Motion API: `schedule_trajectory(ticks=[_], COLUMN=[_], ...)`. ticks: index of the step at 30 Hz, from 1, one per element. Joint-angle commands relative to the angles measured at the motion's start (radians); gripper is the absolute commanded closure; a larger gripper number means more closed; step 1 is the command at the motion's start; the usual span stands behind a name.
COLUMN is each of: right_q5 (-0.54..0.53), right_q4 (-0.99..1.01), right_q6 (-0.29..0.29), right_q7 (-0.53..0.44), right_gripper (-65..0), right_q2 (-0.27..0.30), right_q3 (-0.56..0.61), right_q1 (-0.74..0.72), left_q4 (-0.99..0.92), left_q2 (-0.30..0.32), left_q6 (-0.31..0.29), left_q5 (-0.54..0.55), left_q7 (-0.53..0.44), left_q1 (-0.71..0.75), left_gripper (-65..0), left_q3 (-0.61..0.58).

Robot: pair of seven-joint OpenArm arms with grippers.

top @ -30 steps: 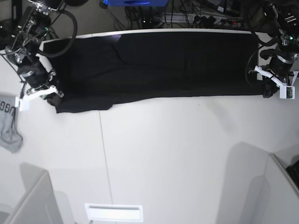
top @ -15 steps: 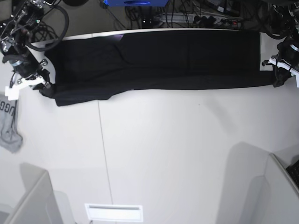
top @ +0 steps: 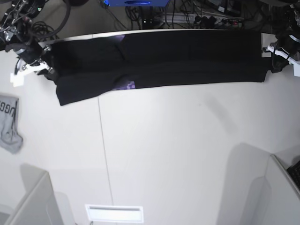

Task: Fold the T-shirt properly
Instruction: 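Open both grippers and lift them off the folded shirt, then move both grippers to the ends of the folded strip and grasp them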

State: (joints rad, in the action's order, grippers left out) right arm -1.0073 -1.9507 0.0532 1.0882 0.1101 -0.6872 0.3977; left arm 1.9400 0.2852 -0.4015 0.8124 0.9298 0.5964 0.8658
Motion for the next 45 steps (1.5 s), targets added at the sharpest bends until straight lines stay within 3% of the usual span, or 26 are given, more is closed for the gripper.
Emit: schedule_trajectory(ticks=[1,6,13,17,27,29,32,34,36,39,42,44,45], right_q5=[-0.020,-0.012,0.175,0.232,0.241,0.241,0.241,0.242,0.242,0.262,0.268,0.268,0.268], right_q4=[-0.009,0.029,0.033,0.033,0.033,0.033,0.030,0.029,0.018,-0.029,-0.062,-0.062,-0.060], right_q6=[0.004,0.004,0.009,0.010,0.006,0.004,0.004,0.004,0.004,0.010,0.018,0.056,0.080], right_q7=[-0.012,-0.018,-0.018,-0.018,-0.010,-0.010,-0.021,-0.073,-0.155,-0.219,-0.225,-0.227,-0.227], right_gripper=[0.0,0.0,0.0,0.0,0.0,-2.1,-22.7,-26.6,-23.9,-20.0,-11.1,-1.5,0.0], right_q2=[0.012,0.009,-0.049,-0.057,-0.049,-0.049,-0.049,-0.048,-0.048,-0.045,-0.028,-0.014,-0.010], right_q3=[-0.002,0.050,0.111,0.116,0.113,0.111,0.110,0.091,0.051,0.039,0.077,0.122,0.148], right_q1=[0.002,0.020,0.019,0.017,0.020,0.023,0.040,0.050,0.070,0.082,0.083,0.079,0.070], left_q4=[0.014,0.011,0.011,0.011,0.011,0.011,0.016,0.019,0.020,0.023,0.023,0.020,0.019], left_q2=[0.007,-0.024,-0.097,-0.100,-0.094,-0.094,-0.094,-0.096,-0.097,-0.099,-0.099,-0.099,-0.097], left_q6=[-0.004,-0.004,-0.004,-0.004,-0.004,-0.004,-0.004,-0.004,-0.004,-0.004,-0.004,-0.004,-0.004], left_q5=[-0.034,-0.227,-0.419,-0.459,-0.460,-0.460,-0.454,-0.451,-0.449,-0.419,-0.288,-0.212,-0.184], left_q7=[-0.021,-0.065,-0.173,-0.176,-0.176,-0.176,-0.177,-0.177,-0.177,-0.177,-0.176,-0.173,-0.173], left_q1=[0.003,-0.003,0.000,-0.002,-0.003,-0.003,-0.003,-0.006,-0.006,-0.022,-0.020,-0.019,-0.019], left_gripper=[0.0,0.0,0.0,0.0,0.0,-12.0,-31.9,-42.8,-51.3,-54.8,-49.2,-40.6,-33.7], left_q3=[0.003,-0.112,-0.185,-0.185,-0.176,-0.176,-0.171,-0.136,-0.101,-0.058,-0.015,-0.001,0.000])
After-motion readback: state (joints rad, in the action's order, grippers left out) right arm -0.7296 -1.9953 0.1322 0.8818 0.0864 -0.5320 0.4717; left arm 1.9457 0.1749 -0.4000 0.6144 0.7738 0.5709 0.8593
